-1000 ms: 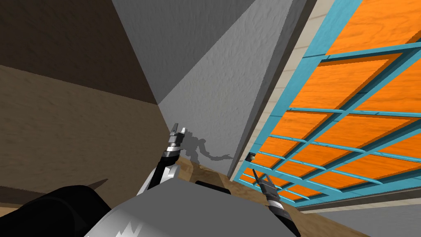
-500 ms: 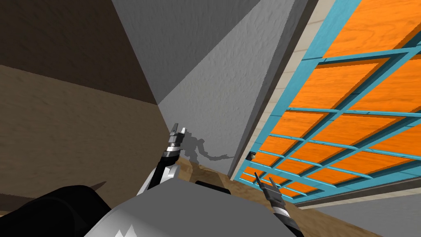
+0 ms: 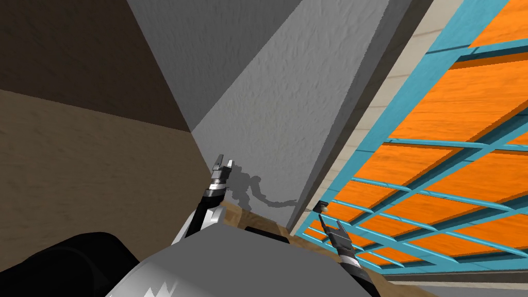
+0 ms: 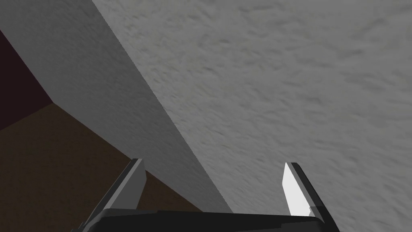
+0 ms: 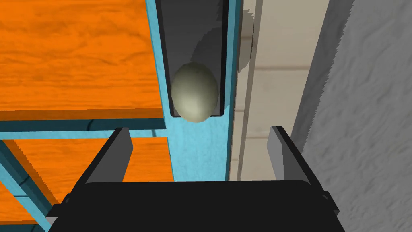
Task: Pull the door open
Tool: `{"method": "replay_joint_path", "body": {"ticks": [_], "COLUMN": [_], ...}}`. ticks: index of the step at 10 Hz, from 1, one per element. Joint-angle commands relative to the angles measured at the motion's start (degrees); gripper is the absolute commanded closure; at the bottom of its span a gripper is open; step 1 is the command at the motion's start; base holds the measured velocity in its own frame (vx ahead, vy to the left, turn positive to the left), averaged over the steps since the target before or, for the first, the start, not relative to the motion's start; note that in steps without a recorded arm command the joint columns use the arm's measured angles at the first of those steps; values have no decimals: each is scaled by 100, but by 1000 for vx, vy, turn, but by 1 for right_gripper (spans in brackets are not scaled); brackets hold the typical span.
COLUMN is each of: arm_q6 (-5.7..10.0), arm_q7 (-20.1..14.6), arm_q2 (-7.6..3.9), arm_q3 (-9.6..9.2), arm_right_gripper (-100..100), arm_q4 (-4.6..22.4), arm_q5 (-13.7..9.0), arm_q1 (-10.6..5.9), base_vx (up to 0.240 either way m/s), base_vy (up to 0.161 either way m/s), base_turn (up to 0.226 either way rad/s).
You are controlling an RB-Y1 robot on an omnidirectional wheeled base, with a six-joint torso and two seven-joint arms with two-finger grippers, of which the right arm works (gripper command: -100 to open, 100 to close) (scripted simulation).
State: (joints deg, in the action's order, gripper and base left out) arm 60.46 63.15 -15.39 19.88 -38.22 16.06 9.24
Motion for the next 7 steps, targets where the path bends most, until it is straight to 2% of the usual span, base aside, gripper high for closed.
{"method": "replay_joint_path", "body": {"ticks": [1, 3, 4, 5, 7], "arm_q6": [-54, -92, -47, -47, -47], "arm_q7": [27, 54, 45, 45, 45], "arm_q2": [17, 29, 48, 48, 48], "arm_q3": [15, 30, 6, 6, 6], "arm_right_gripper": [-100, -100, -100, 100, 100], "arm_q4": [-9, 4, 18, 18, 18], "arm_q5": [-12, -23, -5, -5, -5], "arm_q1": [-37, -81, -18, -18, -18], "base_vx": [190, 161, 42, -25, -14], "base_vy": [-77, -39, 3, 7, -2], "base_turn": [39, 2, -28, 15, 4]}}
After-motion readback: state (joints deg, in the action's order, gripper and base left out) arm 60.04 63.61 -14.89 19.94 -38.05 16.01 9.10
